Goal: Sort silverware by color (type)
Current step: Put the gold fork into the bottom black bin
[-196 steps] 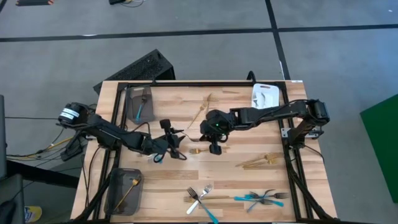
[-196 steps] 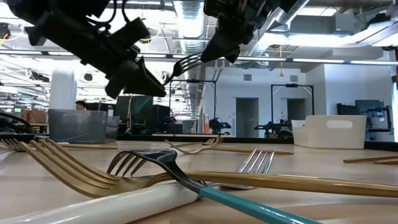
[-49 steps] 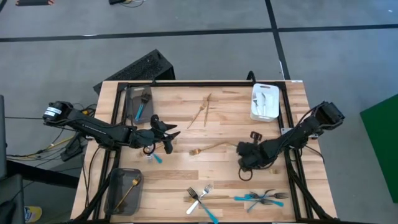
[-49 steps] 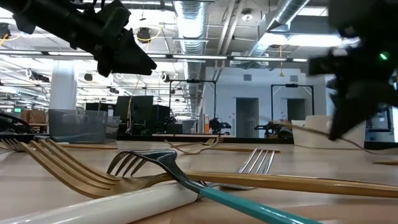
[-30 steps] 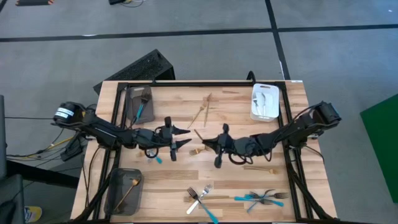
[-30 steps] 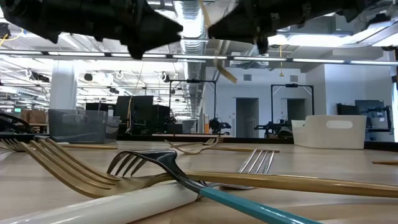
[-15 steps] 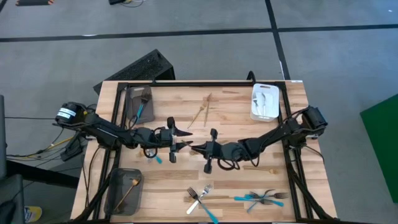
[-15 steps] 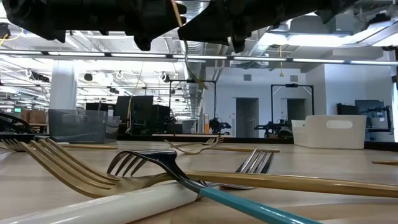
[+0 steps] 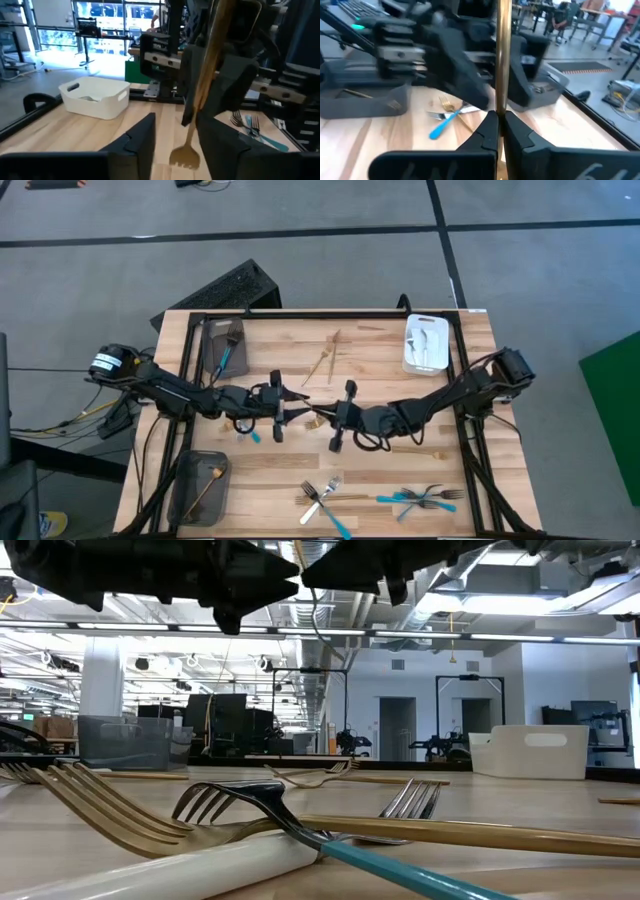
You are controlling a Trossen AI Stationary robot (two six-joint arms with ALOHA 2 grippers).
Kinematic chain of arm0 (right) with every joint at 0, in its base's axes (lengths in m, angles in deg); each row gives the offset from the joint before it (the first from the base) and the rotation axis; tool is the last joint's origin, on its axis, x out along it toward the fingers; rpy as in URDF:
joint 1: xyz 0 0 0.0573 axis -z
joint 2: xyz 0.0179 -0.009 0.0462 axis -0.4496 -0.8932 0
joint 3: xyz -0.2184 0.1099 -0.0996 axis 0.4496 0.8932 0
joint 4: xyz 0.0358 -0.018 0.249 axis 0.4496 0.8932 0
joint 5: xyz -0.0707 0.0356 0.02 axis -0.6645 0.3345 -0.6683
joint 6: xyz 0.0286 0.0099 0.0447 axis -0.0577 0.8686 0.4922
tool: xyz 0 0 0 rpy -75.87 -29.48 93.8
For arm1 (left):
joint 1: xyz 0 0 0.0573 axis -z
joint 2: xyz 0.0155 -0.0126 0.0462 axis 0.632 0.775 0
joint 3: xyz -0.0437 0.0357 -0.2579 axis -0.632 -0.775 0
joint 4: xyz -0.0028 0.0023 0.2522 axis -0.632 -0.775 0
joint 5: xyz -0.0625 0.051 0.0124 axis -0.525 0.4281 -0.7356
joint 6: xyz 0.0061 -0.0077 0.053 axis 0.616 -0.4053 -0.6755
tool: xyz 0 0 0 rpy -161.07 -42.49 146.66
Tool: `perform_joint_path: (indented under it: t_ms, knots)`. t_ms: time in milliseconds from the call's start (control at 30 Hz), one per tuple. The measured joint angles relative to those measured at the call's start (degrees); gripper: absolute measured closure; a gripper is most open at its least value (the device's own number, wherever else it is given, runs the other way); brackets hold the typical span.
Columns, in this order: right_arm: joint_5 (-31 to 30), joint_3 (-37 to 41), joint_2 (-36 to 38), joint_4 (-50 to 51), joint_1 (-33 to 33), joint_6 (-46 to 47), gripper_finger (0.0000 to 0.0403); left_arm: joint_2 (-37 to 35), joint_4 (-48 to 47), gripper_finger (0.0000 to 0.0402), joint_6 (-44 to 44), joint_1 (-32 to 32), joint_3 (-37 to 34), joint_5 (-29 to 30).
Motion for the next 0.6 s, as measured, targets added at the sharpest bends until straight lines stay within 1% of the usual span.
perform_joint_path:
  t_ms: [100,200,367,467,600]
  knots:
    - [1.4,0.0,0.2,0.9,0.9,1.2,0.0382,0.0,1.2,0.0236,-0.2,0.2,0.0,-1.1]
    - [4.2,0.0,0.2,0.9,1.6,1.4,0.0382,0.0,1.7,0.0218,-0.1,0.1,0.0,0.9]
    - [4.9,0.0,0.2,1.4,1.6,1.4,0.0382,0.0,2.2,0.0213,-2.0,0.1,0.0,0.6]
    - [6.2,0.0,0.2,1.5,1.7,1.1,0.0381,0.0,2.2,0.0223,-2.8,0.1,0.0,3.4]
    - [7.9,0.0,0.2,2.4,2.4,1.5,0.0371,0.0,2.3,0.0262,-5.2,0.1,0.0,4.7]
